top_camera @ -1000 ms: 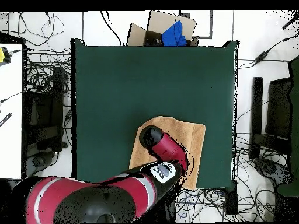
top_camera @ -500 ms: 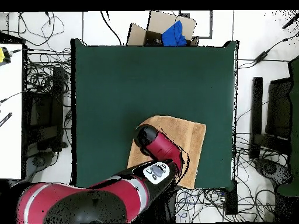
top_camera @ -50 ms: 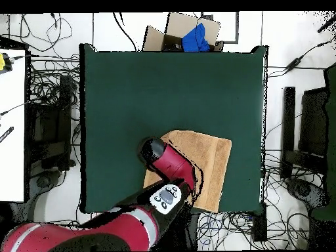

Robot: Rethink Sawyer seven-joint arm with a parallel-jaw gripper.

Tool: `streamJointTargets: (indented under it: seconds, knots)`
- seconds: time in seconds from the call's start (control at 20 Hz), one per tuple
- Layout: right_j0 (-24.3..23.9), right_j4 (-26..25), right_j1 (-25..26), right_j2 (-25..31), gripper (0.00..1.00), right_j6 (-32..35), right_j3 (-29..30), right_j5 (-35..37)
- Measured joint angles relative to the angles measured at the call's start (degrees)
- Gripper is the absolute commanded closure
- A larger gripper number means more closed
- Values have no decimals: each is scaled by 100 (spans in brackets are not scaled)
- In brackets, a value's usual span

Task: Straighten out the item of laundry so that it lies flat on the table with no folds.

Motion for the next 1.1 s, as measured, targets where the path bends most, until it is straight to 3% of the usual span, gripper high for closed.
streamJointTargets:
  seconds: [0.7,0.9,1.0,1.1]
  knots:
    - [-53,6,-1006,306,0,0,732,-278]
    - [-342,52,-1139,699,0,1,981,-915]
    - [-667,51,-1195,1143,0,49,1217,-1766]
    - [-791,52,-1192,1315,0,105,1299,-2111]
